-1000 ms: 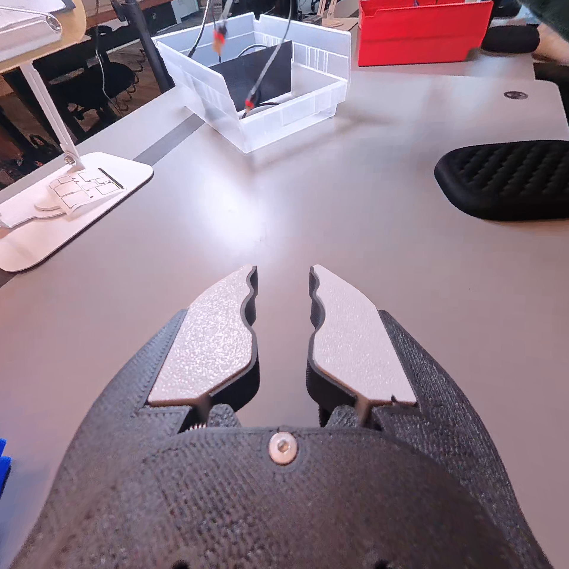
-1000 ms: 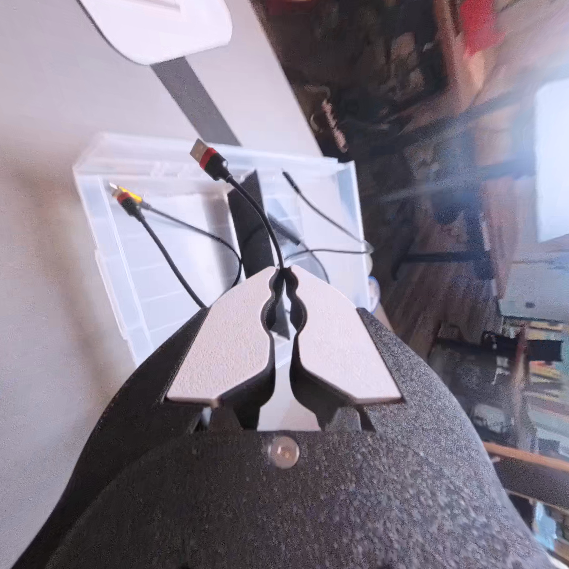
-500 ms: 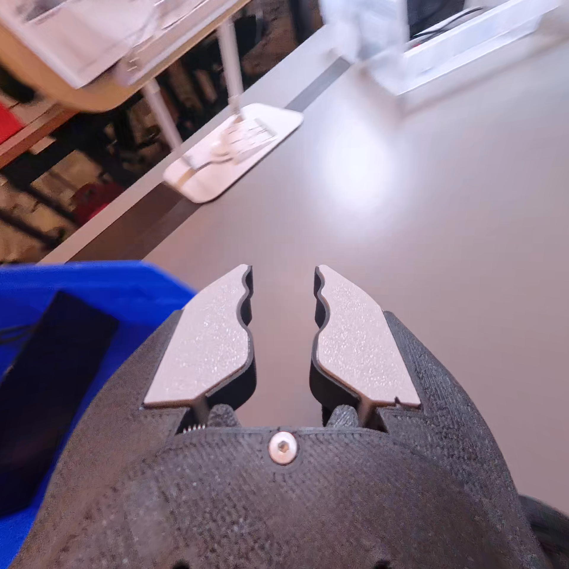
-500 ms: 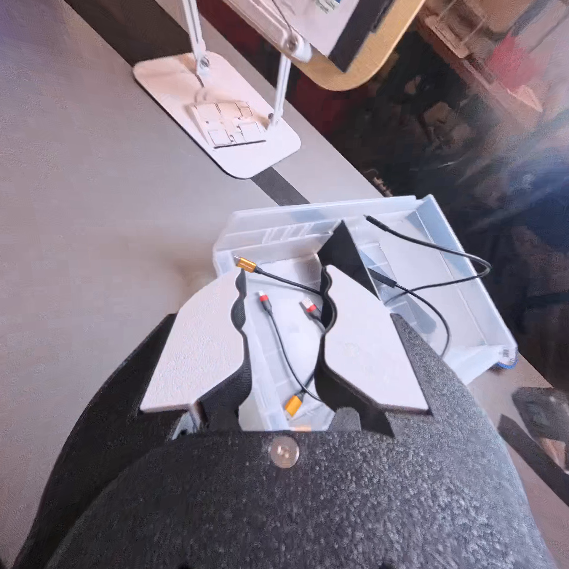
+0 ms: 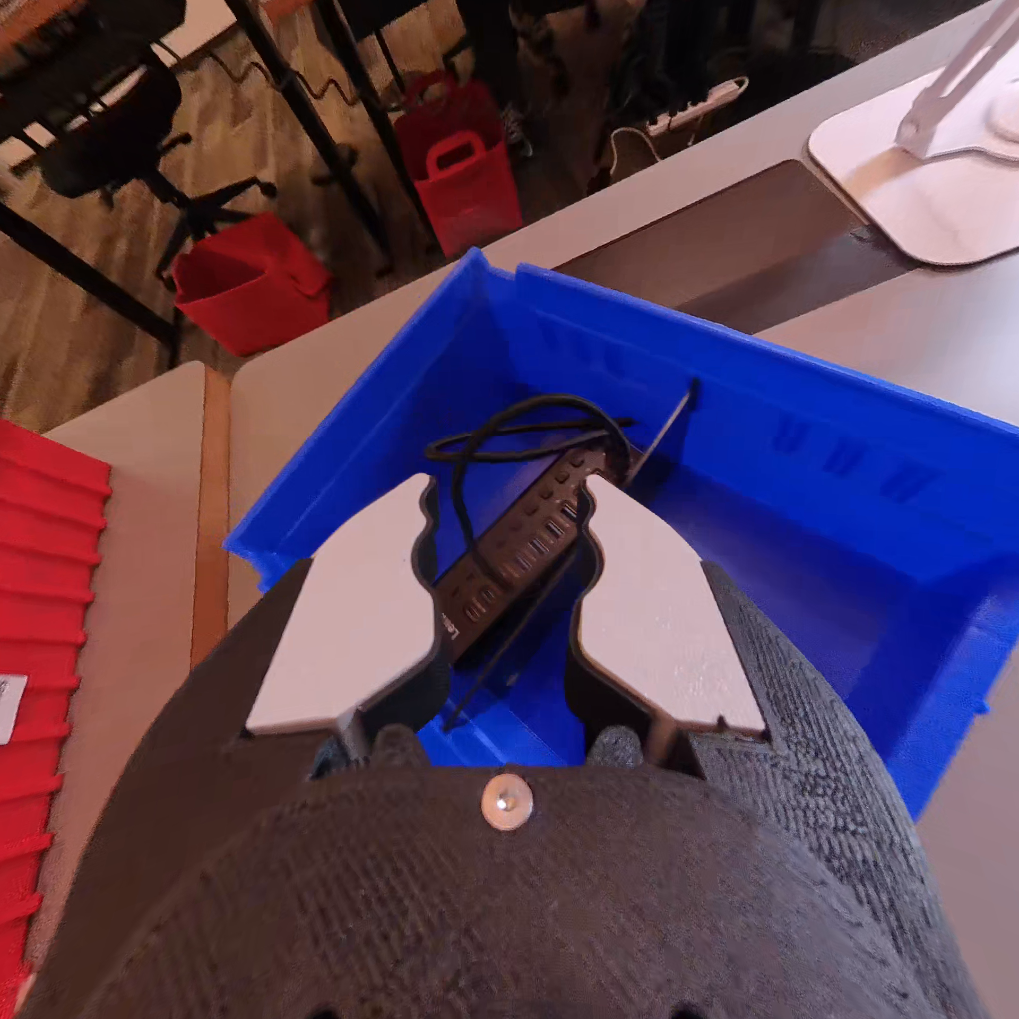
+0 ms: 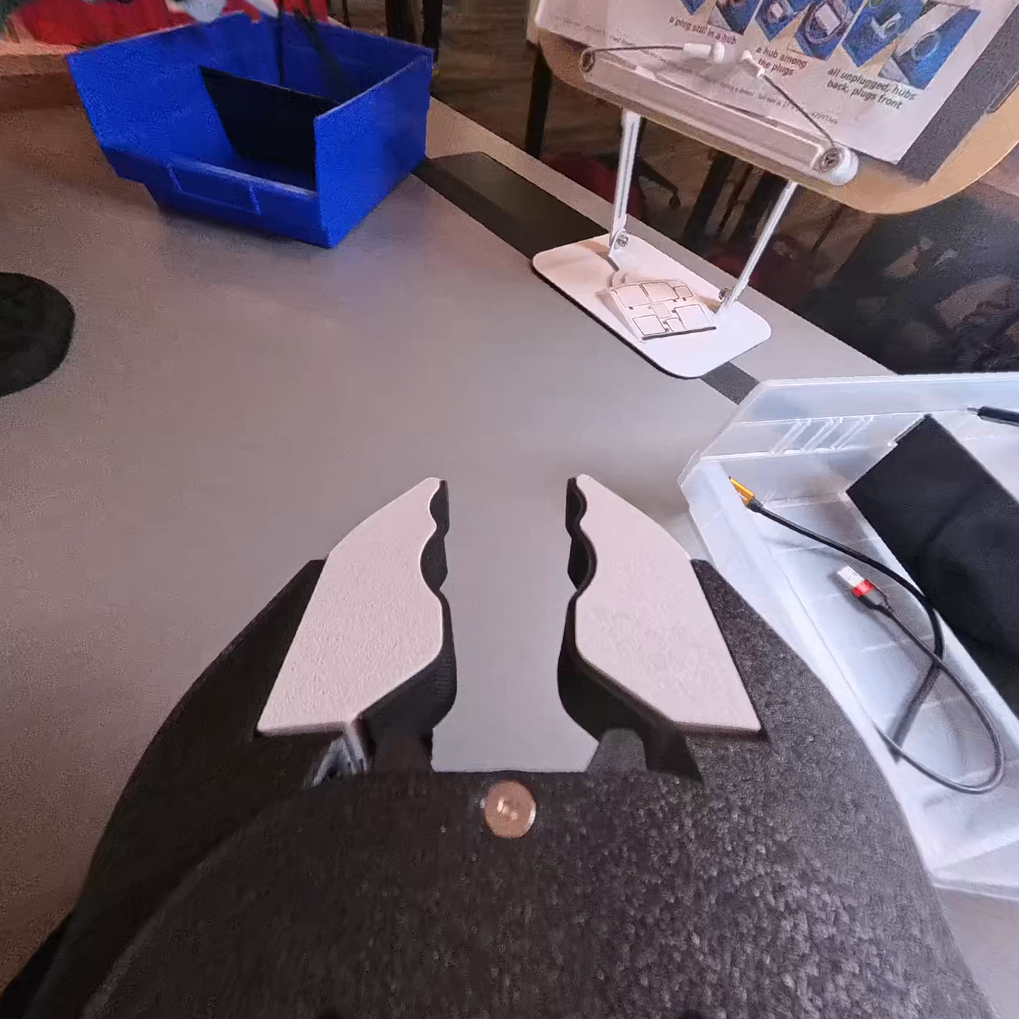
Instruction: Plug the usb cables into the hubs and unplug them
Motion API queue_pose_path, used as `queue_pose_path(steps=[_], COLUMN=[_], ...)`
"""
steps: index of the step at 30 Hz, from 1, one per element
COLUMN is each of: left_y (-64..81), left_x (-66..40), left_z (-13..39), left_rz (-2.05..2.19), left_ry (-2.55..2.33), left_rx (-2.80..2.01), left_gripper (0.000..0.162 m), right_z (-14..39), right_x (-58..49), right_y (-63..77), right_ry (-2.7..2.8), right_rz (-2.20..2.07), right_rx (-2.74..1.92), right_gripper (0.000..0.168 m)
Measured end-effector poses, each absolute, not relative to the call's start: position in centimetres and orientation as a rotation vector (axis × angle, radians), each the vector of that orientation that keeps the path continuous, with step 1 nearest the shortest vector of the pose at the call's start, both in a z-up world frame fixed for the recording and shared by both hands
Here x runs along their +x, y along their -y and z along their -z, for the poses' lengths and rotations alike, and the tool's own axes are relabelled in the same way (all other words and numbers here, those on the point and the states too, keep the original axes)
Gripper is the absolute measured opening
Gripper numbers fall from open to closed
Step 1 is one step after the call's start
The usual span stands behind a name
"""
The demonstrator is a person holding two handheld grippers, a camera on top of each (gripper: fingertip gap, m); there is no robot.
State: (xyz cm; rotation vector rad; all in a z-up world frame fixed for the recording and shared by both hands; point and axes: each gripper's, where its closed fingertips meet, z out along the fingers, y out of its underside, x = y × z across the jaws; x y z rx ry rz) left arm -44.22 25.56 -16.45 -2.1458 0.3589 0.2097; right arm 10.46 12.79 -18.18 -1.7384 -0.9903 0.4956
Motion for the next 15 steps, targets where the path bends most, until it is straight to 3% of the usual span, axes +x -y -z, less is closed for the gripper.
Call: queue_pose_path(steps=[5,9,13,15], left_y=[-28.8,-29.4,-29.7,-29.2], left_x=[-45.0,-44.8,-44.1,-44.1], left_z=[18.8,20.6,15.3,12.1], left_rz=[-0.251,-0.346,-0.515,-0.557], left_ry=[-0.677,-0.947,-0.916,-0.857], left_rx=[-2.2,-2.223,-2.103,-2.046], left_gripper=[0.052,0.028,0.003,0.003], right_z=[18.5,18.5,18.4,18.3], right_x=[10.8,10.4,10.4,10.2], right_y=[-11.9,-11.5,-11.1,-11.1], right_ry=[0.961,0.966,1.002,1.009], right_rz=[-0.53,-0.543,-0.497,-0.508], right_rx=[-1.739,-1.735,-1.714,-1.704], right_gripper=[0.038,0.034,0.031,0.031])
